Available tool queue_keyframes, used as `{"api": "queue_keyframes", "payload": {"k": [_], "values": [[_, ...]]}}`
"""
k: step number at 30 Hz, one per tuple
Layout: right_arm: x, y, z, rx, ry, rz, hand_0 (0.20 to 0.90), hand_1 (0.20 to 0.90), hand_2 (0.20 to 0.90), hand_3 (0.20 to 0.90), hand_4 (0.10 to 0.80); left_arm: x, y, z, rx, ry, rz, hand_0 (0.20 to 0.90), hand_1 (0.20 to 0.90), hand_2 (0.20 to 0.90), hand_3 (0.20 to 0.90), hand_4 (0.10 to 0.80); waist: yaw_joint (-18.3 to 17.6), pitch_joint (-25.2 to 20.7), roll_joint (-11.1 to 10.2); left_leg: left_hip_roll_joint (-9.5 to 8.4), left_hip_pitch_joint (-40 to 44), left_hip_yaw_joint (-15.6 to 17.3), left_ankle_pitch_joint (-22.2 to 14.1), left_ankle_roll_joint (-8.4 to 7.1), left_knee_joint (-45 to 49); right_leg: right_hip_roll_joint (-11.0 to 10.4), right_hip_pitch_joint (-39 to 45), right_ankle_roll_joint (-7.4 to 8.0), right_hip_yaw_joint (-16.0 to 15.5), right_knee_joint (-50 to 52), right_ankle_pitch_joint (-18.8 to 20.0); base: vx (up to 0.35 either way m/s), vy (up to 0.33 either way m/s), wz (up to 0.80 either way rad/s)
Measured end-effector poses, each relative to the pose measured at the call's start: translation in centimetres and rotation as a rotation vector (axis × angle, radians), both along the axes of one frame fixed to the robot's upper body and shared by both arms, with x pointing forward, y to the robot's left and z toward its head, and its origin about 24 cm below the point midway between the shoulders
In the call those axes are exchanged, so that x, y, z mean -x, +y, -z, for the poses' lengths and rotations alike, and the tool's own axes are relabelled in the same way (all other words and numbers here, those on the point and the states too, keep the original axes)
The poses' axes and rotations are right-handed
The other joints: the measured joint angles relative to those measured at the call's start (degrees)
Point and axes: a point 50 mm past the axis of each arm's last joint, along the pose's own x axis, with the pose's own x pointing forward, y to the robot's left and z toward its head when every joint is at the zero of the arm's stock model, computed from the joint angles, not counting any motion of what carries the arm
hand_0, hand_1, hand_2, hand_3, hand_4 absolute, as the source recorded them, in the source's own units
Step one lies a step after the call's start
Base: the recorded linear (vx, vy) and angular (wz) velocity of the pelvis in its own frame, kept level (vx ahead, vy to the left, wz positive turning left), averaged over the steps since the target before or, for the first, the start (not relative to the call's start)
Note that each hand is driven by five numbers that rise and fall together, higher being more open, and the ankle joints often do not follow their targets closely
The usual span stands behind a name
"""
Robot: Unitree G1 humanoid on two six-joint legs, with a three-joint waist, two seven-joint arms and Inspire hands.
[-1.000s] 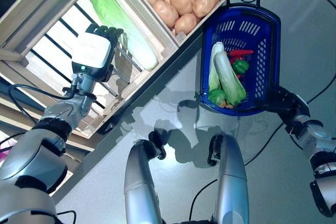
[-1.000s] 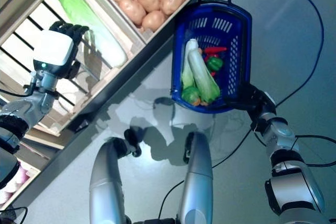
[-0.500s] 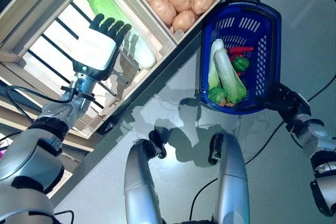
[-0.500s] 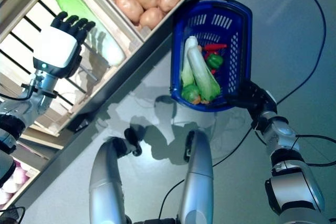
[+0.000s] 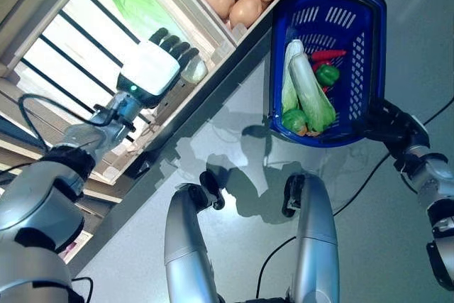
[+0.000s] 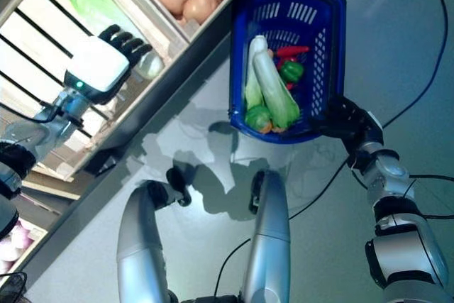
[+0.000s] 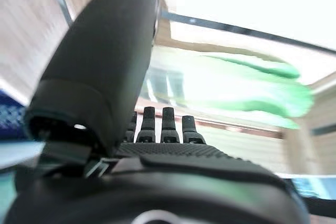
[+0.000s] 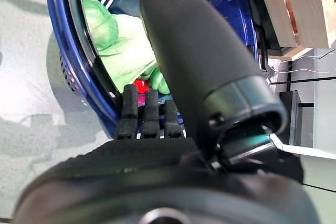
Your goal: Put vegetables into the basket
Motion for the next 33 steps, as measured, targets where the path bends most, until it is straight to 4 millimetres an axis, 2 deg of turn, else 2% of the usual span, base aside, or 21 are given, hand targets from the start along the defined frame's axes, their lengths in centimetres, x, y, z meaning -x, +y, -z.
{"api": "queue_keyframes", "payload": {"k": [6, 12, 20, 21, 22, 30, 33], "values": [[-0.7, 0.3, -1.8, -0.017, -0.062, -0.02, 0.9, 0.9, 0.9, 0.9, 0.8, -1.0, -1.7, -2.9, -0.105, -0.019, -0.055, 0.9, 0.9, 0.9, 0.9, 0.8, -0.6, 0.0, 0.1, 0.65, -4.1, -0.1, -0.8, 0.68, 3.5, -0.3, -4.3, -0.02, 0.9, 3.0, 0.0, -0.039, 0.025, -0.03], [-0.1, -0.9, -3.7, 0.032, -0.1, -0.025, 0.9, 0.9, 0.9, 0.9, 0.8, -1.4, -2.4, -5.1, -0.196, -0.038, -0.127, 0.9, 0.9, 0.9, 0.9, 0.8, -0.7, -0.1, 0.2, 1.36, -8.6, -0.6, -1.4, 1.16, 7.2, -0.4, -8.7, -0.24, 1.8, 6.4, -0.2, -0.034, 0.001, 0.0], [0.1, -1.3, -4.1, 0.037, -0.107, -0.033, 0.9, 0.9, 0.9, 0.9, 0.8, -1.7, -2.6, -5.8, -0.205, -0.024, -0.19, 0.9, 0.9, 0.9, 0.9, 0.8, -0.8, -0.1, 0.2, 2.08, -10.1, -0.7, -1.8, 1.8, 9.2, -0.5, -10.0, -0.25, 2.1, 8.0, -0.2, 0.0, 0.0, 0.0], [0.2, -1.4, -4.1, 0.036, -0.108, -0.036, 0.9, 0.9, 0.9, 0.9, 0.8, -1.7, -2.6, -5.8, -0.203, -0.022, -0.194, 0.58, 0.58, 0.58, 0.58, 0.587, -0.7, -0.1, 0.2, 2.22, -10.1, -0.6, -1.8, 1.8, 9.2, -0.5, -10.1, -0.26, 2.1, 8.0, -0.2, 0.0, 0.0, 0.0], [0.2, -1.4, -4.1, 0.036, -0.108, -0.038, 0.9, 0.9, 0.9, 0.9, 0.8, -1.7, -2.6, -5.8, -0.197, -0.018, -0.199, 0.3, 0.3, 0.3, 0.3, 0.4, -0.7, -0.1, 0.2, 2.41, -10.1, -0.6, -1.8, 1.8, 9.3, -0.5, -10.1, -0.3, 2.1, 8.1, -0.2, 0.0, 0.0, 0.0], [0.1, -1.0, -4.1, 0.01, -0.118, -0.063, 0.9, 0.9, 0.9, 0.9, 0.8, -1.8, -3.1, -6.6, -0.146, -0.023, -0.198, 0.3, 0.3, 0.3, 0.3, 0.4, -1.0, -0.1, 0.2, 2.62, -9.5, -0.3, -1.8, 1.77, 8.9, -0.5, -9.5, -0.32, 1.8, 7.6, -0.2, 0.002, 0.003, -0.01], [0.3, -1.2, -3.4, 0.005, -0.087, -0.067, 0.9, 0.9, 0.9, 0.9, 0.8, -2.1, -2.2, -5.9, -0.131, 0.029, -0.258, 0.3, 0.3, 0.3, 0.3, 0.4, -0.7, -0.1, 0.3, 2.92, -6.6, 0.0, -2.2, 1.27, 8.4, -0.6, -6.9, -0.13, 1.3, 6.9, -0.4, 0.013, 0.014, -0.09]]}}
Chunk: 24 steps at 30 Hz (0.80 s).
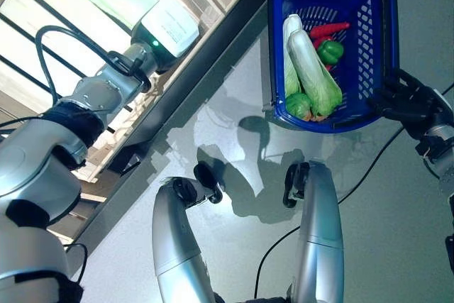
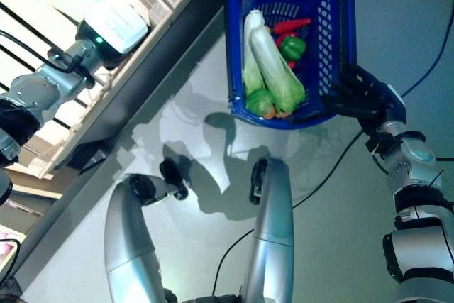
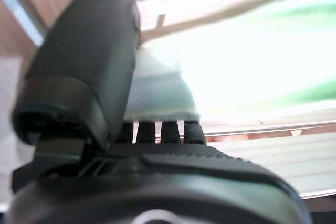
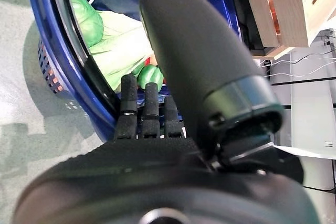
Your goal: Put vegetables into the basket
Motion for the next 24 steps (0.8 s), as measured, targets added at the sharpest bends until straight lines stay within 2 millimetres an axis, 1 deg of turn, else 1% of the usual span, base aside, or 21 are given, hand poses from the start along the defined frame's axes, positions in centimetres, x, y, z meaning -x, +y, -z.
{"api": "queue_keyframes", "payload": {"k": [1, 3, 6, 9, 12, 13, 15, 17, 19, 21, 22, 23, 24], "values": [[0.1, 0.0, 0.2, 0.001, 0.006, -0.002, 0.9, 0.9, 0.9, 0.9, 0.8, 0.0, 0.3, 0.2, 0.004, 0.007, -0.012, 0.3, 0.3, 0.3, 0.3, 0.4, 0.1, 0.0, 0.0, 0.12, 0.6, 0.1, 0.0, -0.08, -0.3, 0.0, 0.6, 0.0, -0.2, -0.3, 0.0, 0.013, -0.001, -0.08], [0.5, -0.2, 1.4, 0.005, 0.052, -0.001, 0.9, 0.9, 0.9, 0.9, 0.8, -0.1, 1.7, 1.0, 0.015, 0.039, -0.076, 0.3, 0.3, 0.3, 0.3, 0.4, 0.1, 0.0, 0.0, 0.27, 4.1, 0.2, -0.1, -0.07, -2.1, 0.0, 4.5, -0.03, -1.3, -2.3, 0.0, 0.039, -0.023, -0.03], [1.1, -0.4, 2.9, 0.011, 0.107, 0.0, 0.9, 0.9, 0.9, 0.9, 0.8, 0.1, 2.6, 2.1, 0.027, 0.085, -0.09, 0.3, 0.3, 0.3, 0.3, 0.4, 0.1, 0.0, 0.0, 0.23, 8.9, 0.9, -0.1, -0.21, -4.5, 0.1, 9.4, -0.16, -2.1, -4.9, -0.1, 0.064, -0.024, 0.01], [1.8, -0.5, 4.2, 0.008, 0.152, -0.004, 0.9, 0.9, 0.9, 0.9, 0.8, 0.3, 2.7, 3.8, 0.029, 0.151, -0.065, 0.3, 0.3, 0.3, 0.3, 0.4, 0.0, 0.0, 0.0, 0.26, 14.0, 1.6, 0.2, -0.74, -7.7, 0.3, 14.9, 0.04, -3.2, -8.2, 0.0, 0.084, -0.018, 0.01], [2.0, 0.0, 4.6, 0.011, 0.162, -0.031, 0.9, 0.9, 0.9, 0.9, 0.8, 0.5, 2.9, 4.6, 0.094, 0.162, -0.05, 0.3, 0.3, 0.3, 0.3, 0.4, -0.2, 0.0, 0.0, 0.29, 16.9, 1.7, 0.2, -1.19, -9.3, 0.7, 17.9, 0.18, -3.9, -10.0, 0.1, 0.104, -0.031, -0.03], [2.1, 0.2, 5.0, 0.01, 0.17, -0.044, 0.9, 0.9, 0.9, 0.9, 0.8, 0.7, 2.9, 4.8, 0.14, 0.154, -0.03, 0.3, 0.3, 0.3, 0.3, 0.4, -0.4, -0.1, -0.1, 0.29, 18.2, 1.8, 0.4, -1.43, -10.2, 0.8, 19.4, 0.54, -4.3, -11.0, 0.4, 0.088, -0.029, -0.02], [2.4, 0.7, 5.8, 0.002, 0.19, -0.065, 0.9, 0.9, 0.9, 0.9, 0.8, 0.9, 3.0, 5.1, 0.2, 0.136, 0.012, 0.3, 0.3, 0.3, 0.3, 0.4, -0.3, -0.1, -0.2, 0.2, 21.2, 2.2, 0.6, -1.9, -12.2, 1.2, 22.2, 0.68, -4.7, -12.8, 0.5, 0.138, -0.057, -0.06], [2.7, 1.5, 7.0, -0.012, 0.208, -0.097, 0.9, 0.9, 0.9, 0.9, 0.8, 1.4, 3.1, 5.7, 0.304, 0.121, 0.057, 0.3, 0.3, 0.3, 0.3, 0.4, -0.4, -0.1, -0.4, -0.06, 25.5, 2.8, 1.0, -2.59, -15.2, 1.5, 26.3, 0.78, -5.3, -15.6, 0.8, 0.179, -0.072, -0.04], [3.0, 2.8, 9.0, -0.047, 0.245, -0.127, 0.9, 0.9, 0.9, 0.9, 0.8, 1.8, 3.5, 6.2, 0.395, 0.11, 0.091, 0.3, 0.3, 0.3, 0.3, 0.4, -0.3, -0.7, -1.5, -0.49, 30.1, 3.2, 1.7, -3.62, -18.8, 1.9, 30.6, 0.63, -6.0, -18.6, 1.0, 0.139, -0.049, -0.02], [3.1, 4.1, 10.3, -0.057, 0.267, -0.161, 0.9, 0.9, 0.9, 0.9, 0.8, 2.3, 3.9, 6.1, 0.435, 0.096, 0.114, 0.3, 0.3, 0.3, 0.3, 0.4, -0.3, -1.4, -2.8, -0.67, 33.2, 3.7, 2.3, -4.28, -21.5, 2.2, 33.4, 0.53, -6.6, -20.7, 1.1, 0.107, -0.047, -0.04], [3.2, 4.4, 10.6, -0.066, 0.271, -0.172, 0.9, 0.9, 0.9, 0.9, 0.8, 2.4, 4.1, 5.8, 0.472, 0.083, 0.129, 0.3, 0.3, 0.3, 0.3, 0.4, -0.4, -1.7, -3.0, -0.7, 34.3, 3.7, 2.6, -4.62, -22.5, 2.3, 34.7, 0.49, -7.0, -21.6, 1.3, 0.121, -0.057, 0.03], [3.2, 4.8, 11.0, -0.078, 0.275, -0.18, 0.9, 0.9, 0.9, 0.9, 0.8, 2.6, 4.1, 5.3, 0.522, 0.059, 0.161, 0.3, 0.3, 0.3, 0.3, 0.4, -0.2, -2.1, -3.6, -1.15, 35.9, 4.0, 3.3, -4.98, -24.3, 2.4, 36.2, 0.55, -7.4, -23.1, 1.5, 0.118, -0.056, 0.04], [3.2, 5.1, 11.2, -0.089, 0.271, -0.184, 0.9, 0.9, 0.9, 0.9, 0.8, 2.8, 4.0, 5.1, 0.554, 0.049, 0.181, 0.3, 0.3, 0.3, 0.3, 0.4, -0.2, -2.2, -3.7, -1.3, 36.9, 4.2, 3.7, -5.14, -25.6, 2.5, 37.1, 0.65, -7.6, -24.3, 1.8, 0.128, -0.057, -0.01]]}}
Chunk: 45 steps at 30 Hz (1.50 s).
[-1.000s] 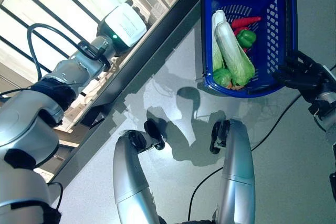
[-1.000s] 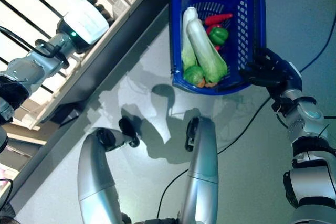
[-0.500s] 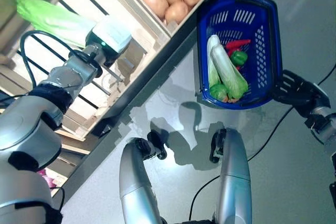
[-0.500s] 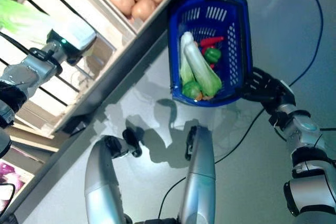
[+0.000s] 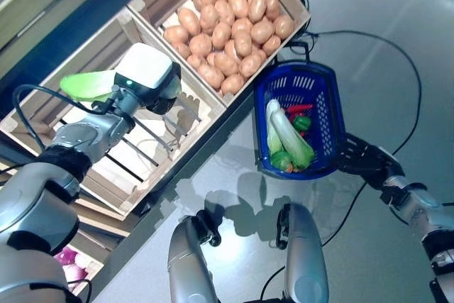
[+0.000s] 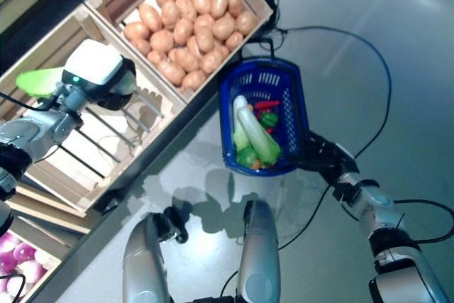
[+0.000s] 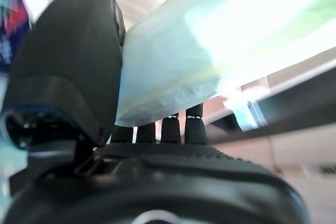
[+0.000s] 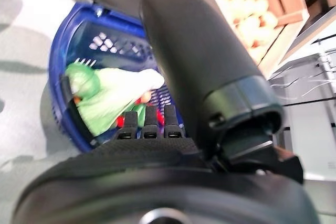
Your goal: Put vegetables into the basket
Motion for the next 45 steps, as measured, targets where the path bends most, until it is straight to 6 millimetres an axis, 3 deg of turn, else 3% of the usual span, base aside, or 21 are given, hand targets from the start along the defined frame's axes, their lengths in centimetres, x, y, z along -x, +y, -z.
{"api": "queue_keyframes", "payload": {"k": [4, 7, 12, 15, 19, 25, 31, 39, 45], "values": [[0.8, 2.3, 1.3, -0.054, -0.019, -0.053, 0.9, 0.9, 0.9, 0.9, 0.8, 1.5, -0.6, 1.6, 0.124, -0.003, 0.102, 0.3, 0.3, 0.3, 0.3, 0.4, 0.6, -0.7, -0.4, -0.98, 8.6, 1.7, 2.5, -1.02, -8.8, 1.3, 8.0, 0.34, -1.3, -8.1, 2.1, 0.114, -0.042, -0.06], [2.2, 4.1, 3.2, -0.074, 0.014, -0.101, 0.9, 0.9, 0.9, 0.9, 0.8, 3.1, -1.8, 4.1, 0.2, 0.059, 0.208, 0.3, 0.3, 0.3, 0.3, 0.4, 0.8, -5.7, -0.7, -2.13, 13.6, 2.9, 4.7, -1.83, -16.1, 2.3, 12.7, 0.61, -3.0, -14.9, 3.8, 0.133, -0.045, 0.0], [3.4, 5.3, 4.5, -0.096, 0.038, -0.123, 0.9, 0.9, 0.9, 0.9, 0.8, 4.3, -2.9, 6.2, 0.34, 0.137, 0.274, 0.3, 0.3, 0.3, 0.3, 0.4, 1.5, -9.1, -0.7, -3.91, 23.0, 3.9, 8.8, -2.85, -28.1, 4.3, 21.7, 1.25, -4.8, -25.4, 7.0, 0.11, -0.031, -0.01], [4.0, 5.8, 4.8, -0.089, 0.045, -0.145, 0.9, 0.9, 0.9, 0.9, 0.8, 4.8, -3.5, 7.4, 0.522, 0.187, 0.291, 0.3, 0.3, 0.3, 0.3, 0.4, 2.0, -12.7, -0.1, -4.82, 28.6, 4.9, 11.5, -3.15, -36.0, 5.8, 27.2, 1.82, -5.8, -33.0, 9.8, 0.074, -0.01, -0.03], [4.0, 6.7, 4.8, -0.073, 0.036, -0.179, 0.9, 0.9, 0.9, 0.9, 0.8, 5.3, -5.3, 8.2, 0.846, 0.231, 0.366, 0.3, 0.3, 0.3, 0.3, 0.4, 2.7, -16.1, 0.2, -6.45, 33.7, 4.9, 12.9, -3.09, -42.1, 6.7, 33.2, 3.18, -6.4, -40.3, 12.3, 0.028, -0.007, 0.06], [4.1, 9.6, 4.6, -0.07, 0.026, -0.284, 0.9, 0.9, 0.9, 0.9, 0.8, 6.3, -7.3, 9.6, 1.193, 0.345, 0.48, 0.3, 0.3, 0.3, 0.3, 0.4, 3.3, -18.5, -0.2, -8.15, 38.3, 4.8, 14.3, -2.62, -47.2, 7.2, 39.4, 4.43, -7.6, -48.3, 15.5, 0.026, -0.003, 0.06], [4.0, 10.6, 4.5, -0.084, 0.033, -0.312, 0.9, 0.9, 0.9, 0.9, 0.8, 7.4, -8.5, 11.7, 1.475, 0.451, 0.538, 0.3, 0.3, 0.3, 0.3, 0.4, 3.7, -20.6, -0.8, -9.42, 40.7, 4.8, 16.8, -2.45, -52.9, 8.1, 42.6, 5.04, -7.7, -55.6, 19.3, 0.0, 0.0, 0.0], [4.1, 12.2, 3.9, -0.124, 0.023, -0.363, 0.9, 0.9, 0.9, 0.9, 0.8, 7.9, -8.2, 12.6, 1.647, 0.34, 0.473, 0.3, 0.3, 0.3, 0.3, 0.4, 4.3, -21.0, -1.2, -9.58, 40.7, 4.3, 17.2, -2.41, -53.4, 8.8, 44.6, 5.03, -8.0, -60.3, 22.0, -0.017, 0.003, -0.01], [3.7, 13.8, 0.8, -0.1, -0.113, -0.394, 0.9, 0.9, 0.9, 0.9, 0.8, 9.5, -8.0, 14.3, 1.722, 0.319, 0.406, 0.3, 0.3, 0.3, 0.3, 0.4, 4.5, -21.0, -1.3, -9.61, 40.6, 4.2, 17.3, -2.38, -53.4, 8.8, 44.6, 5.03, -8.1, -60.3, 22.0, 0.0, 0.001, 0.01]]}}
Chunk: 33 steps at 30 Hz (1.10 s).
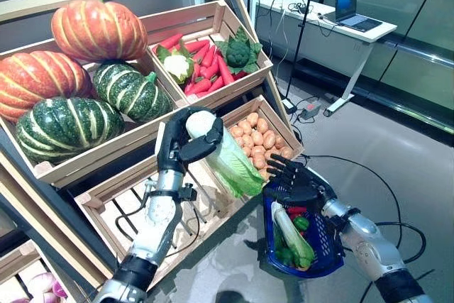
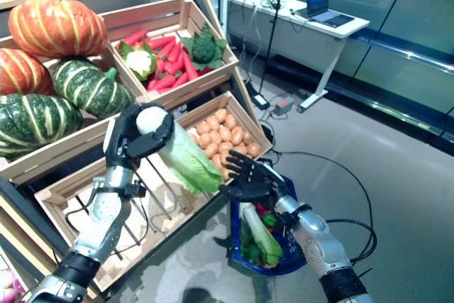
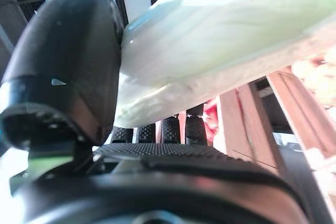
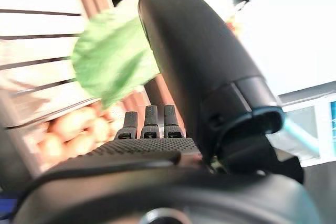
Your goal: Put vegetables into the basket
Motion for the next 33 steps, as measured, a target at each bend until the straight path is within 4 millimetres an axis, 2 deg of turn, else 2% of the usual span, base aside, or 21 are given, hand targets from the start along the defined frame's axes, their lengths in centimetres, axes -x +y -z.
{"api": "queue_keyframes", "payload": {"k": [3, 10, 18, 23, 33], "values": [[-0.1, 0.3, -1.1, 0.055, -0.079, 0.007, 0.9, 0.9, 0.9, 0.9, 0.8, 0.1, 0.0, 0.3, 0.0, 0.016, -0.005, 0.3, 0.3, 0.3, 0.3, 0.4, 0.0, -0.2, -0.3, -0.11, -0.2, -0.9, 0.2, 0.08, 0.0, 0.0, 0.4, 0.0, -0.9, 0.0, 0.0, 0.01, 0.007, 0.13], [-0.2, 0.4, -1.7, 0.163, -0.136, 0.036, 0.9, 0.9, 0.9, 0.9, 0.8, 0.1, -0.1, 0.5, -0.008, 0.039, 0.006, 0.3, 0.3, 0.3, 0.3, 0.4, 0.3, -0.3, -0.4, -0.17, -0.2, -1.2, 0.4, 0.22, 0.0, -0.1, 0.6, 0.04, -1.1, 0.0, 0.1, 0.004, 0.002, 0.02], [-0.4, 1.2, -3.2, 0.172, -0.193, 0.006, 0.9, 0.9, 0.9, 0.9, 0.8, 0.0, -0.5, 0.9, -0.02, 0.073, 0.039, 0.3, 0.3, 0.3, 0.3, 0.4, 0.2, -0.3, -0.4, -0.18, -0.2, -1.2, 0.5, 0.22, 0.0, -0.1, 0.7, 0.04, -1.1, 0.0, 0.1, 0.0, 0.0, 0.0], [-0.6, 2.5, -3.2, 0.192, -0.167, -0.107, 0.9, 0.9, 0.9, 0.9, 0.8, 0.0, -0.8, 1.0, -0.045, 0.078, 0.06, 0.3, 0.3, 0.3, 0.3, 0.4, 0.7, -0.3, -0.3, -0.22, -0.1, -1.6, 0.5, 0.24, 0.0, 0.0, 1.0, 0.04, -1.2, -0.1, 0.1, 0.007, -0.008, 0.03], [-0.4, 3.7, -2.4, 0.045, -0.039, -0.185, 0.9, 0.9, 0.9, 0.9, 0.8, 0.1, -1.0, 1.3, -0.065, 0.097, 0.089, 0.3, 0.3, 0.3, 0.3, 0.4, 2.0, -0.3, -0.3, -0.34, -0.1, -2.7, 0.7, 0.22, 0.0, 0.1, 2.0, 0.04, -1.3, -0.8, 0.1, 0.007, -0.009, 0.05]]}}
